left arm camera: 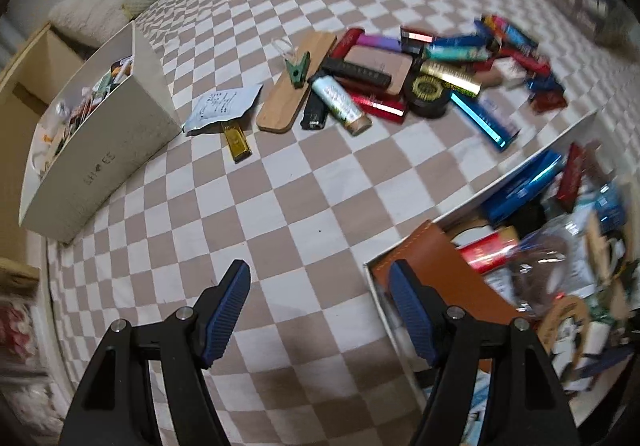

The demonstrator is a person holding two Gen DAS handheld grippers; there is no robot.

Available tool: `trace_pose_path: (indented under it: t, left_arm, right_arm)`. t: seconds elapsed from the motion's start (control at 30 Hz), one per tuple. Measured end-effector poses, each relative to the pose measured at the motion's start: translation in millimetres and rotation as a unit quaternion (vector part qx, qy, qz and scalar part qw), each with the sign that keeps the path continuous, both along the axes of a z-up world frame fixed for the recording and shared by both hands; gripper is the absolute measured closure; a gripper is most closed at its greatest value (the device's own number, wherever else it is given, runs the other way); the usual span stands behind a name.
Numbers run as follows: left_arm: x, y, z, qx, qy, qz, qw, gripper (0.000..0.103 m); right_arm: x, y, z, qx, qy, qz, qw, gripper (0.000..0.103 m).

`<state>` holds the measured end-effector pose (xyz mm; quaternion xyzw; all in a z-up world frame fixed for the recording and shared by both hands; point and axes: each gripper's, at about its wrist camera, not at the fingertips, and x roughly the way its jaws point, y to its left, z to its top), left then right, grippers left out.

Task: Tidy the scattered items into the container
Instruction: 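Lift both open tools up and away from the box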

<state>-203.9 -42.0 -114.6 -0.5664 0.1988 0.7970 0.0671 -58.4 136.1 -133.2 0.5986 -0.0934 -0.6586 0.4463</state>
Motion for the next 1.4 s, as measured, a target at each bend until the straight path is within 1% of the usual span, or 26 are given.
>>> trace_pose_path:
  t: [0.1, 0.2, 0.33, 0.5, 0.57, 0.73, 0.83, 0.9, 1.0, 1.1, 1.17, 1.27, 1.3, 1.4]
  left_arm:
    - [-1.1, 8.9, -10.0, -0.012, -0.008, -0.020, 0.9997, 0.031]
    - [0.6, 19.3, -15.5, -0.024, -0.006, -0.040, 0.9989, 0.031]
    - [3.1, 25.2, -10.0, -0.021, -0.002, -0.055, 0.9982, 0.031]
    - [8.0, 23.8, 3.5, -0.013, 0.011, -0.057, 0.9983, 0.031]
    - [10.7, 23.2, 9.2, -0.004, 0.014, -0.058, 0.9982, 0.031]
    - [24.3, 28.8, 19.8, 0.039, 0.004, -0.070, 0.9968, 0.031]
    - [33.5, 39.4, 18.3, 0.061, -0.011, -0.086, 0.9944, 0.031]
    - [38.8, 48.9, 14.2, 0.066, -0.024, -0.100, 0.9925, 0.031]
    - [43.6, 58.8, 4.8, 0.062, -0.045, -0.115, 0.9904, 0.031]
    - [46.9, 63.8, -7.3, 0.025, -0.050, -0.124, 0.9907, 0.031]
    - [46.4, 61.3, -14.1, 0.007, -0.053, -0.120, 0.9914, 0.031]
    - [44.1, 50.9, -16.9, 0.001, -0.055, -0.103, 0.9932, 0.031]
    - [43.5, 47.0, -15.1, 0.007, -0.055, -0.096, 0.9938, 0.031]
    - [44.3, 37.3, -7.6, 0.043, -0.053, -0.078, 0.9946, 0.031]
  right_arm:
    - [0.3, 2.5, -0.2, -0.007, -0.003, -0.008, 1.000, 0.028]
    - [-0.4, 8.0, -0.1, -0.012, -0.006, -0.015, 1.000, 0.028]
    - [-1.1, 13.3, 1.0, -0.015, -0.009, -0.019, 1.000, 0.028]
    - [0.5, 14.5, 4.8, -0.023, -0.001, -0.028, 0.999, 0.028]
    - [1.4, 14.1, 5.7, -0.023, 0.004, -0.032, 0.999, 0.028]
    - [2.2, 14.5, 5.6, -0.027, 0.001, -0.040, 0.999, 0.028]
    - [3.4, 14.2, 5.2, -0.024, 0.002, -0.044, 0.999, 0.028]
    - [4.2, 14.0, 5.3, -0.026, 0.001, -0.048, 0.999, 0.028]
    - [6.5, 14.6, 6.4, -0.025, 0.005, -0.054, 0.998, 0.028]
    - [10.0, 15.9, 6.6, -0.018, 0.008, -0.062, 0.998, 0.028]
    - [11.4, 17.7, 5.8, -0.018, 0.006, -0.066, 0.998, 0.028]
    - [11.6, 21.9, 6.3, -0.015, 0.007, -0.073, 0.997, 0.028]
    - [11.1, 24.6, 7.0, -0.015, 0.008, -0.075, 0.997, 0.028]
    - [11.8, 29.2, 9.6, -0.017, 0.011, -0.081, 0.996, 0.028]
